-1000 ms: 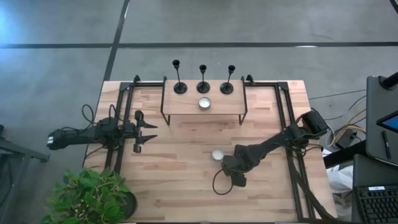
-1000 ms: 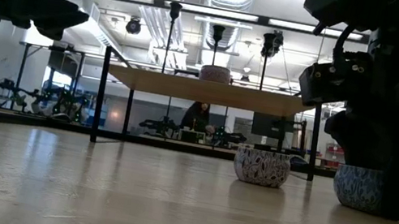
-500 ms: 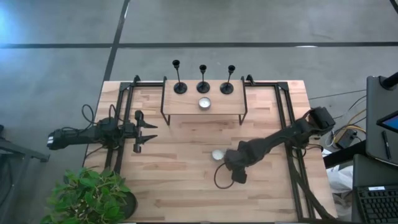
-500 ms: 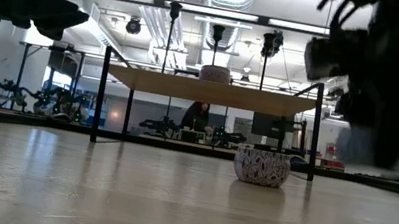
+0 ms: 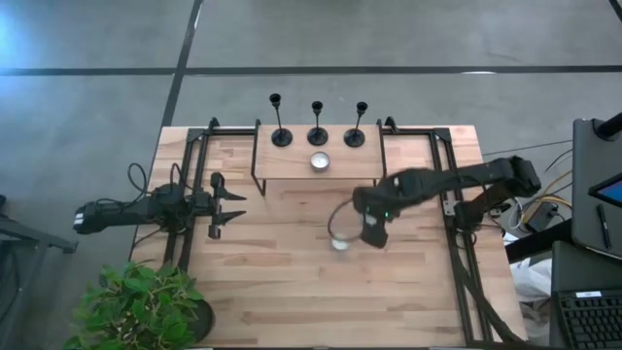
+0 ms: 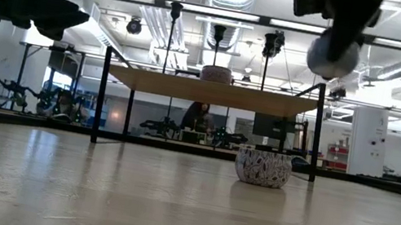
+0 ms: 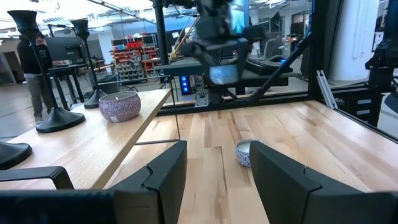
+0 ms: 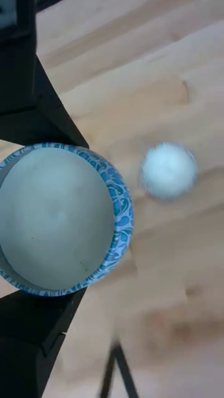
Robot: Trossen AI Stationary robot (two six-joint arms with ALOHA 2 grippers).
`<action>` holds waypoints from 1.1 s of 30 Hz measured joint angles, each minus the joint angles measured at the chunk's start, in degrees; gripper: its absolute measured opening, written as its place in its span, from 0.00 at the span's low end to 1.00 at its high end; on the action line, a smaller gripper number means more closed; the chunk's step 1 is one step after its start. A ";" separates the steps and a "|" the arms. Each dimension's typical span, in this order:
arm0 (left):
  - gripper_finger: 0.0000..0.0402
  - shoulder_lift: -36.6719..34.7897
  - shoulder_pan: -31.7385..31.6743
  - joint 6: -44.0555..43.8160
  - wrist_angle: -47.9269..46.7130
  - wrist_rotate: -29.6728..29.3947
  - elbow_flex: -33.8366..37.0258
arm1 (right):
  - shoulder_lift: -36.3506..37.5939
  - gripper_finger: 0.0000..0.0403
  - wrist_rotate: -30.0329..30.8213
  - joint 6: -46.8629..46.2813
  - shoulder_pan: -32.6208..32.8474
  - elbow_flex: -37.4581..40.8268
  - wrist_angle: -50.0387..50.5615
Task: Pick & Place candle stick holders
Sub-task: Align the blue scented candle with the other scented candle on the shelf
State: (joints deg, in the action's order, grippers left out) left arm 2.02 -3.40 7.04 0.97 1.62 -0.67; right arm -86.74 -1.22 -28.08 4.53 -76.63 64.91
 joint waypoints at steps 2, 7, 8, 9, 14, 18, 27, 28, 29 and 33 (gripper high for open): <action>0.45 0.00 -0.02 0.00 0.00 -0.02 0.00 | 0.00 0.72 0.49 2.89 -2.64 -2.29 2.78; 0.45 0.00 -0.02 -0.01 0.00 -0.02 0.00 | -0.01 0.73 0.99 5.83 -9.70 -4.89 4.96; 0.45 0.00 0.00 0.00 0.00 -0.02 0.00 | -0.13 0.73 0.99 5.84 -11.10 -5.28 5.14; 0.45 0.00 -0.02 0.01 0.00 -0.02 0.00 | -0.29 0.73 0.97 5.84 -12.38 -5.68 5.15; 0.45 0.00 -0.01 0.01 0.00 0.00 0.01 | -2.15 0.73 0.52 7.34 -17.49 -7.47 5.41; 0.45 0.00 -0.02 -0.01 0.00 0.00 0.00 | -4.09 0.73 -0.99 8.00 -20.46 -9.95 5.49; 0.45 0.00 0.00 0.01 0.00 -0.01 0.00 | -12.01 0.73 -1.59 8.72 -24.24 -18.33 11.36; 0.45 -0.01 -0.02 0.00 0.00 -0.02 0.01 | -12.95 0.73 -1.58 8.83 -24.40 -19.32 11.65; 0.45 -0.01 -0.01 0.00 0.00 -0.01 0.00 | -13.84 0.72 -1.61 8.87 -24.48 -20.36 11.85; 0.45 -0.02 -0.02 -0.01 0.00 -0.02 0.02 | -17.38 0.73 -1.63 10.06 -24.69 -25.11 12.26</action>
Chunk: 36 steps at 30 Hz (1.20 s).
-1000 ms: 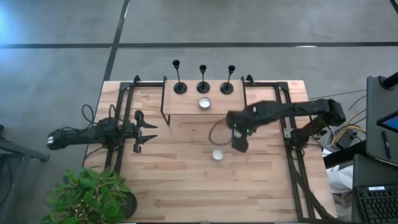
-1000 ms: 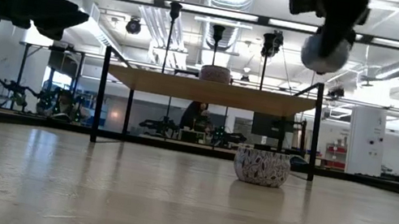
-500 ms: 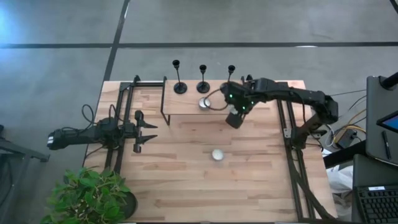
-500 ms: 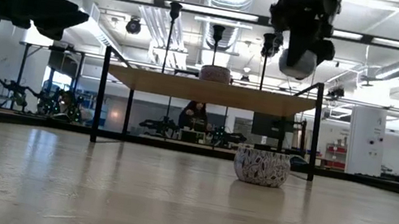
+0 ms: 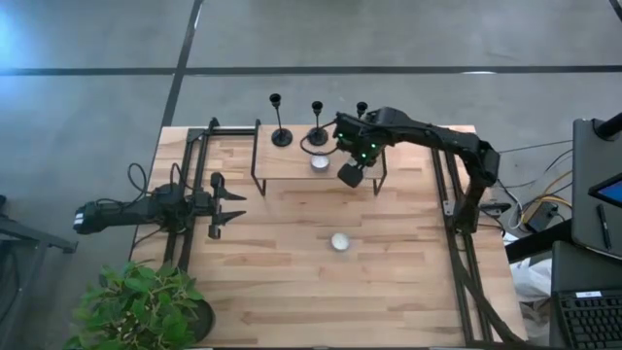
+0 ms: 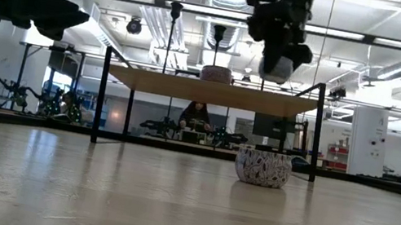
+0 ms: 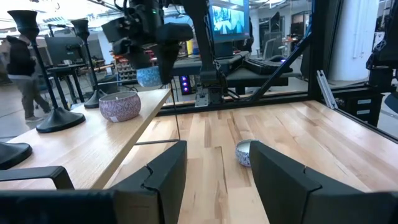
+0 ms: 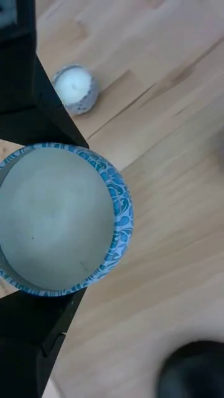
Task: Pick & Place candle stick holders
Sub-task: Align the blue scented candle with the other scented candle on the shelf
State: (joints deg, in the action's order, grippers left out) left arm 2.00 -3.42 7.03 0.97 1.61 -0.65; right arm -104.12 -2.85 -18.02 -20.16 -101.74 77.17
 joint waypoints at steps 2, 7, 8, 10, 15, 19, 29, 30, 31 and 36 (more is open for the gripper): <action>0.45 0.02 0.00 0.02 0.00 0.00 0.00 | -1.64 0.73 0.02 0.99 -0.05 -2.43 0.68; 0.45 0.00 0.02 0.01 0.00 0.01 -0.01 | -4.59 0.73 1.64 3.65 -0.20 -7.33 4.29; 0.45 0.02 0.00 0.02 0.00 0.00 -0.02 | -4.93 0.73 1.91 4.13 -0.24 -7.84 4.86; 0.45 0.01 0.01 0.01 0.00 0.02 -0.01 | -5.67 0.73 3.41 3.30 -0.36 -8.76 6.21; 0.45 0.01 0.00 0.01 0.00 0.01 -0.02 | -7.15 0.72 4.54 -1.10 -0.70 -10.38 7.56; 0.45 0.00 0.01 0.02 0.00 0.00 0.00 | -7.17 0.72 4.30 -5.56 -0.57 -10.55 7.42; 0.45 0.01 0.00 0.01 0.00 0.01 -0.01 | -6.73 0.72 4.29 -20.85 -0.63 -10.53 7.24; 0.45 0.01 0.02 0.01 0.00 0.00 -0.01 | -6.73 0.72 4.32 -21.78 -0.63 -10.53 7.09; 0.45 0.01 0.00 0.02 0.00 0.00 -0.02 | -6.73 0.72 4.31 -22.56 -0.63 -10.53 6.91; 0.45 0.02 0.00 0.00 0.00 0.00 -0.02 | -6.71 0.72 4.33 -27.08 -0.95 -10.53 5.37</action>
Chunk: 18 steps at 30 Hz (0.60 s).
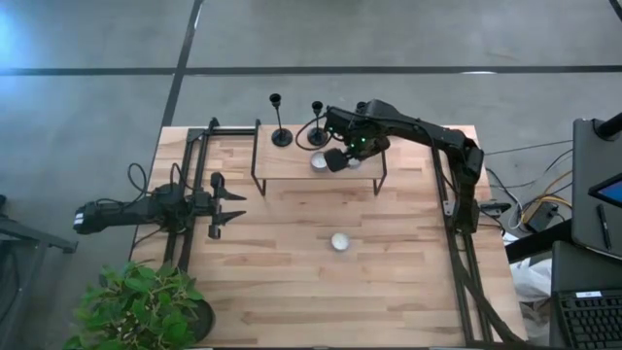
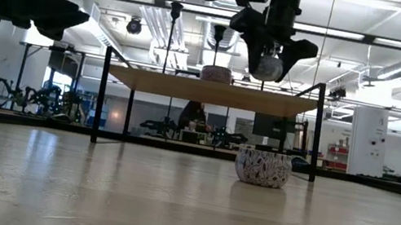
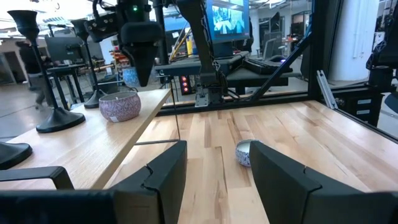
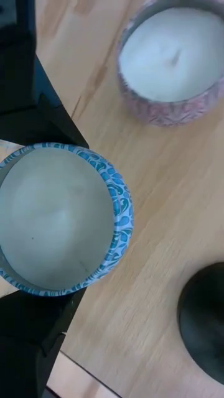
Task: Pick & Place candle stick holders
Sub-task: Align the blue scented candle with the other scented candle on the shelf
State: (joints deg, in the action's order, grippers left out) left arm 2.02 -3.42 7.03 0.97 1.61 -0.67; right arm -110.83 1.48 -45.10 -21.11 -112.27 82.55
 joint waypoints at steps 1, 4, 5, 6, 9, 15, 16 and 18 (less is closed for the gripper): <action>0.45 -0.02 0.01 0.01 0.00 0.01 0.00 | 0.00 0.72 -0.04 -0.84 -0.11 0.00 -0.20; 0.45 -0.02 0.02 0.02 0.00 0.02 0.00 | 0.00 0.72 0.00 -1.80 -0.57 0.12 -0.35; 0.45 -0.02 0.00 0.02 0.00 0.01 0.00 | 0.00 0.72 0.00 -2.02 -0.77 0.23 -0.43; 0.45 -0.01 0.00 0.01 0.00 0.00 0.00 | 0.00 0.72 0.00 -2.53 -0.96 0.41 -0.48; 0.45 -0.02 0.00 0.02 0.00 0.02 0.00 | 0.00 0.72 -0.02 -3.61 -1.37 1.43 -0.49; 0.45 -0.02 0.02 0.00 0.00 0.00 0.00 | -0.04 0.72 -0.24 -2.93 -1.48 3.77 -1.13; 0.45 -0.01 0.00 0.01 0.00 0.01 0.00 | -0.04 0.72 -0.24 -2.91 -1.50 3.99 -1.57; 0.45 0.00 0.02 0.00 0.00 0.02 0.00 | -0.04 0.72 -0.24 -2.89 -1.57 4.19 -2.64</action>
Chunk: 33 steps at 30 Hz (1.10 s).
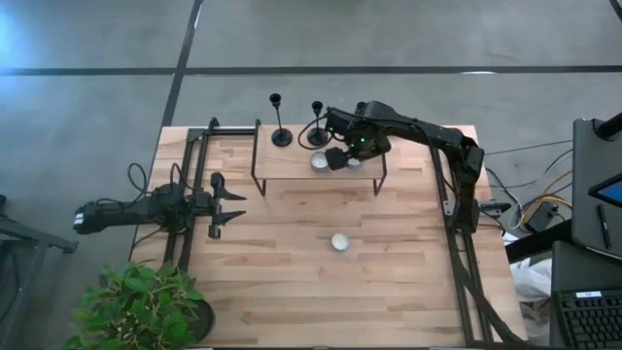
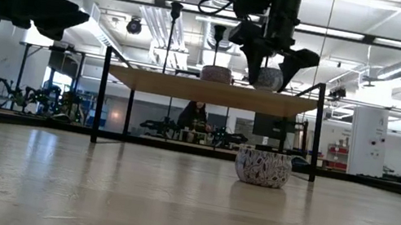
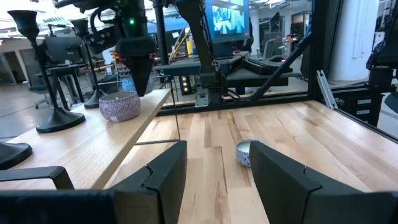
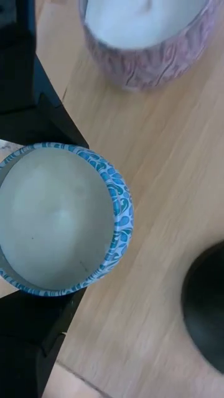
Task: Pick & Place candle stick holders
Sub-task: Align the blue scented candle with the other scented candle on the shelf
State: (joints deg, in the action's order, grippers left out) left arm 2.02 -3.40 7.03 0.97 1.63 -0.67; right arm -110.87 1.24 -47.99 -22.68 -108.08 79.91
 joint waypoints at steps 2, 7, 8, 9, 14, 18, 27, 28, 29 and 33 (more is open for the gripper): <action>0.45 0.00 -0.02 0.00 0.00 0.00 0.00 | 0.00 0.72 0.09 0.16 -0.11 0.28 -0.31; 0.45 0.00 -0.02 0.00 0.00 0.00 0.00 | 0.00 0.72 0.26 0.37 -0.11 1.45 -1.42; 0.45 -0.01 -0.02 0.02 0.00 0.00 0.00 | 0.00 0.72 0.26 0.38 -0.11 1.77 -1.41; 0.45 0.00 -0.02 0.02 0.00 0.00 0.00 | 0.00 0.72 0.26 0.44 -0.11 2.08 -1.47; 0.45 -0.02 0.00 0.02 0.00 0.00 0.00 | 0.00 0.72 0.31 0.89 -0.11 3.01 -1.43; 0.45 -0.02 -0.01 0.02 0.00 0.00 0.00 | 0.00 0.72 0.41 1.43 -0.11 3.07 -1.53; 0.45 -0.01 -0.01 0.01 0.00 0.00 0.00 | 0.00 0.76 0.29 1.70 -0.11 3.00 -1.63; 0.45 0.00 0.00 0.00 0.00 0.00 0.00 | 0.00 0.76 0.28 1.70 -0.11 3.00 -1.63; 0.45 -0.01 -0.01 0.01 0.00 -0.01 0.00 | 0.00 0.77 0.26 1.70 -0.11 3.00 -1.62; 0.45 -0.01 -0.02 0.00 0.00 -0.01 0.00 | 0.00 0.77 0.26 1.91 -0.11 3.00 -1.54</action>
State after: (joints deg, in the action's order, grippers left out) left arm 2.01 -3.42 7.03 0.97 1.62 -0.67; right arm -110.87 1.50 -46.08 -22.79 -105.08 78.37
